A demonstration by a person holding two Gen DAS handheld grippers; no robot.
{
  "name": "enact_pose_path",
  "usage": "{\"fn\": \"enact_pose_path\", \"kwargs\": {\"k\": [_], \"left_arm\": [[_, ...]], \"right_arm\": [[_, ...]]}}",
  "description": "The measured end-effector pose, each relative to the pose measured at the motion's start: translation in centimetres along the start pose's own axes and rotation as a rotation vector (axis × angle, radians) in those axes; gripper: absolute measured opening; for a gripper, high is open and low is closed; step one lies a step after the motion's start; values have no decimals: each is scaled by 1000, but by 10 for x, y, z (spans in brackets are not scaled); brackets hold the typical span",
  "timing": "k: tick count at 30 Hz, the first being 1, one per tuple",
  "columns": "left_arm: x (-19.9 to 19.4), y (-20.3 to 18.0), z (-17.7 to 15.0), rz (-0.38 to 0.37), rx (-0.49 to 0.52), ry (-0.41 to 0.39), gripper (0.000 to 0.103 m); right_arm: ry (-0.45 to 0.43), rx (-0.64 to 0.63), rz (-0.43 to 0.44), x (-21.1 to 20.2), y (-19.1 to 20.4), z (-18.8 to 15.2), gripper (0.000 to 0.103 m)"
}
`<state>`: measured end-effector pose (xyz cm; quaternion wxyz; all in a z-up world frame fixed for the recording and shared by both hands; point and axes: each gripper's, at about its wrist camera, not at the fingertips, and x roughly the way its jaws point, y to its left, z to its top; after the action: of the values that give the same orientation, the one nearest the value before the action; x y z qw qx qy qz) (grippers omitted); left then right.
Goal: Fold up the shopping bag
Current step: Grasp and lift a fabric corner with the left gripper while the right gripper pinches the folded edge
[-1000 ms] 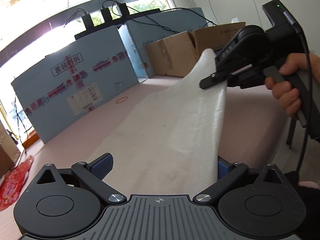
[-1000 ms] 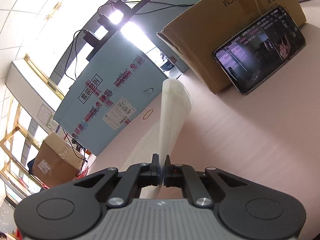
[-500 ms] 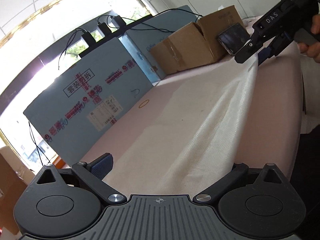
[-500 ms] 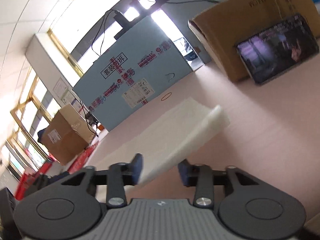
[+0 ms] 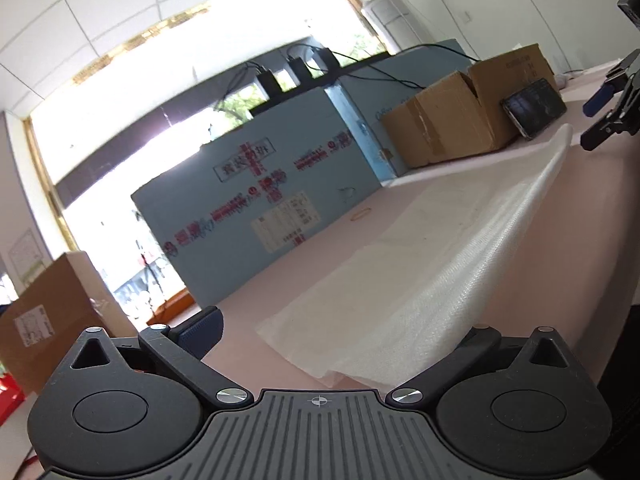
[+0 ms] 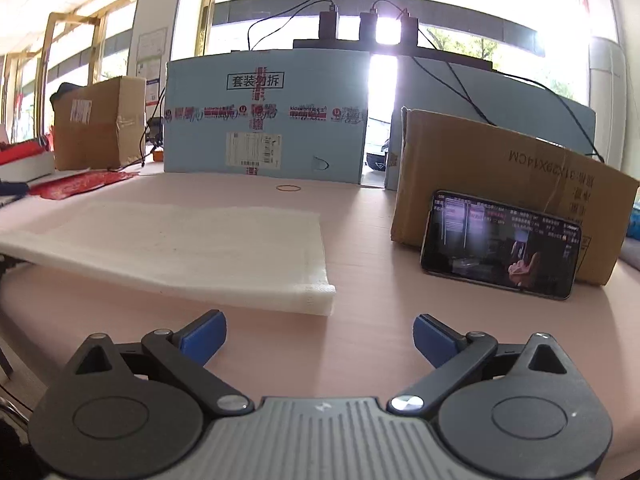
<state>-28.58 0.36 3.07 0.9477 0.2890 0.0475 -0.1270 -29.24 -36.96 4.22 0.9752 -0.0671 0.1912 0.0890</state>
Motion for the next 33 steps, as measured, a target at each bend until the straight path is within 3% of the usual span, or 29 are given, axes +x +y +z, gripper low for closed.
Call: {"fn": "enact_pose_path", "kwargs": {"k": [3, 6, 8, 10, 12, 14, 15, 17, 18, 21, 24, 27, 30, 33], "left_arm": [[-12, -9, 6, -40, 52, -29, 102], [-18, -15, 8, -148, 101, -39, 84], [-14, -11, 8, -231, 71, -6, 48], [-11, -1, 7, -335, -8, 23, 35], [-6, 9, 4, -439, -88, 39, 29], [2, 21, -2, -520, -172, 58, 24], [7, 28, -6, -552, -219, 71, 24], [17, 46, -15, -610, -314, 104, 23], [21, 53, -20, -628, -346, 116, 23], [29, 72, -34, -677, -433, 139, 23], [30, 66, -30, -688, -409, 116, 24], [29, 52, -23, -705, -369, 91, 32], [33, 49, -24, -728, -392, 88, 31], [41, 64, -33, -764, -470, 103, 20]], "right_arm": [[2, -103, 18, 2, 6, 2, 99], [-25, -339, 24, 4, 20, 1, 99], [-42, -447, 34, 4, 26, 3, 99], [-47, -590, 73, 5, 32, 8, 96], [-34, -658, 132, 8, 36, 14, 87], [7, -692, 218, 15, 37, 23, 65], [50, -679, 266, 20, 36, 29, 56], [188, -570, 406, 34, 28, 46, 23], [235, -515, 455, 37, 23, 52, 20], [288, -453, 532, 36, 18, 57, 20], [297, -424, 552, 36, 16, 58, 21], [264, -408, 549, 37, 13, 58, 25], [266, -400, 558, 41, 10, 57, 32], [259, -381, 564, 41, 5, 56, 39]]}}
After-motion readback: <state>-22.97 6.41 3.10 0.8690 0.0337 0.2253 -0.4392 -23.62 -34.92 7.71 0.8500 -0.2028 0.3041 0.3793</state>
